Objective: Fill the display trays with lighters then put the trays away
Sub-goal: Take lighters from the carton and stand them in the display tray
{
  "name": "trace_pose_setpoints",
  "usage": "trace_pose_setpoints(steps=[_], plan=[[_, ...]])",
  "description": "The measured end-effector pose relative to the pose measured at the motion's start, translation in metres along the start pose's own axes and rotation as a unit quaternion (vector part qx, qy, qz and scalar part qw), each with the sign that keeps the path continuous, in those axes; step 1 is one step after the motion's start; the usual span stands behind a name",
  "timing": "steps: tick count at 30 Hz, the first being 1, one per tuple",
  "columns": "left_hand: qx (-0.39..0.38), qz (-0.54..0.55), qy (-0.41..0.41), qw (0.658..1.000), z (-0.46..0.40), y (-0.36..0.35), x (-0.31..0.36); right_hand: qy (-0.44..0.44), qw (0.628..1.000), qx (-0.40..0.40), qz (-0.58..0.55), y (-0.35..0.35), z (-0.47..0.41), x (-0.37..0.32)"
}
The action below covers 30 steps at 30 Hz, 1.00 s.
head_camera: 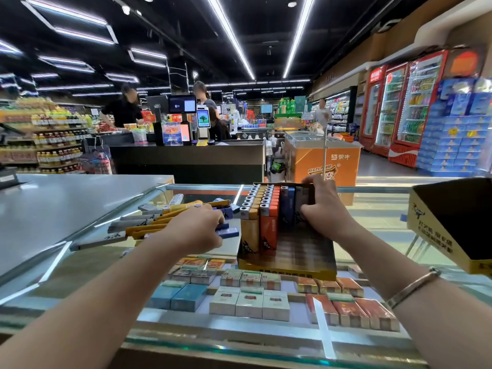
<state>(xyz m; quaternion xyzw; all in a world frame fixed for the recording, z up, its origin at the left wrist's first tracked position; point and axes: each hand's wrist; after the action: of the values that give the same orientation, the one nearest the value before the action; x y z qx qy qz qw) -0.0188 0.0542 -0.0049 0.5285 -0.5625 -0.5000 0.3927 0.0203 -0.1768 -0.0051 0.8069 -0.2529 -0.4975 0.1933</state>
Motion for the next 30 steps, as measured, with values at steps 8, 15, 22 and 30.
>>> trace_pose_setpoints(steps=[8,15,22,30], plan=[[-0.043,-0.018,-0.001,0.999,-0.012,-0.007,0.004,-0.006,1.0,-0.003,0.008,0.0,-0.002,0.002],[0.067,0.005,-0.005,0.998,-0.011,-0.006,0.002,-0.004,1.0,-0.004,0.017,-0.001,-0.004,0.004],[-0.027,0.027,0.023,0.999,-0.011,-0.007,-0.009,0.009,1.0,0.0,0.014,-0.001,-0.005,0.005],[-0.073,0.025,-0.007,0.997,-0.018,-0.011,-0.014,0.015,1.0,-0.006,0.009,0.0,-0.004,0.004]])
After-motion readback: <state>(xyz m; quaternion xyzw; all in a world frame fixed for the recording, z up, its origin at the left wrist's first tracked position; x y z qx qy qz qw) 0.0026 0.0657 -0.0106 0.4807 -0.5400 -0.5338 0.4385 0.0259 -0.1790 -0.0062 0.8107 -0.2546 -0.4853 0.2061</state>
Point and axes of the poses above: each hand's wrist, its own z-axis away from the middle knuckle, its own y-axis out of the back of the hand, x = y × z, and after that the axes turned 6 degrees about -z, right-handed
